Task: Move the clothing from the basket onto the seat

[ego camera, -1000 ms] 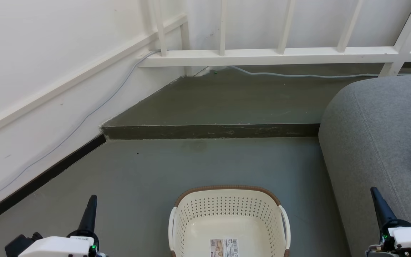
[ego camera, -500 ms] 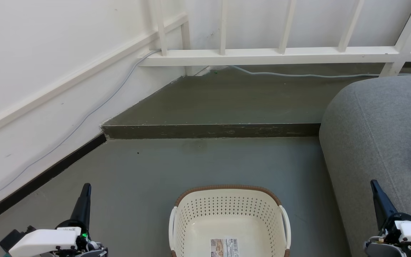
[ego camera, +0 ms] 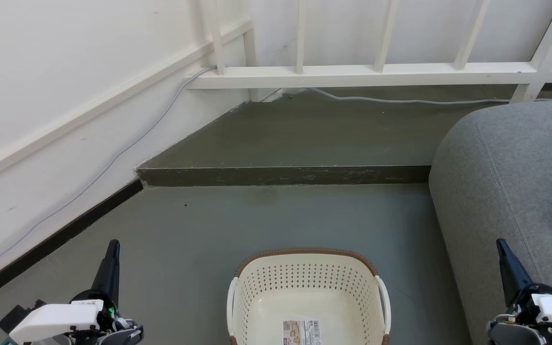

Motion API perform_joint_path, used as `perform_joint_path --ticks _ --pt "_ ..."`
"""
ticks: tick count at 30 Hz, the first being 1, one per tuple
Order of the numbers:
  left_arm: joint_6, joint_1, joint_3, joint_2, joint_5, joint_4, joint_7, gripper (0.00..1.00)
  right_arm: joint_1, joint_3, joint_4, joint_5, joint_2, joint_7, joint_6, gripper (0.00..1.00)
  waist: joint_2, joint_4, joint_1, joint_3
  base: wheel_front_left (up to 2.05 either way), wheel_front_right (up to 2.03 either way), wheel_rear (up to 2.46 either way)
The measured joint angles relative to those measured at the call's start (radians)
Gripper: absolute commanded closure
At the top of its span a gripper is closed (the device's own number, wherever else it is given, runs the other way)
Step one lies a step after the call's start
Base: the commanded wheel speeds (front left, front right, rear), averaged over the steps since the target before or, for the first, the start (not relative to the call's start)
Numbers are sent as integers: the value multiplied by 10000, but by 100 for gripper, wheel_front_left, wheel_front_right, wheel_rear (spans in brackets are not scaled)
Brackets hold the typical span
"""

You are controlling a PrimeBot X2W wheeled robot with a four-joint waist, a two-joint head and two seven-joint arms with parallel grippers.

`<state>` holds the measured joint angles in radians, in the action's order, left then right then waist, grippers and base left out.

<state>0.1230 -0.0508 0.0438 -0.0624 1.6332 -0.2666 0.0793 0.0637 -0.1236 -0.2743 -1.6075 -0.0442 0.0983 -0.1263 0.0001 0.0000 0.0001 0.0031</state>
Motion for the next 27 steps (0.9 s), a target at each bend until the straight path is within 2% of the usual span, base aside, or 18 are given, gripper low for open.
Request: perform_joint_path --ticks 27 --pt "2 0 86 63 -25 0 86 100 0 -19 0 0 8 46 0 100 0 0 -1 0 0 0 0"
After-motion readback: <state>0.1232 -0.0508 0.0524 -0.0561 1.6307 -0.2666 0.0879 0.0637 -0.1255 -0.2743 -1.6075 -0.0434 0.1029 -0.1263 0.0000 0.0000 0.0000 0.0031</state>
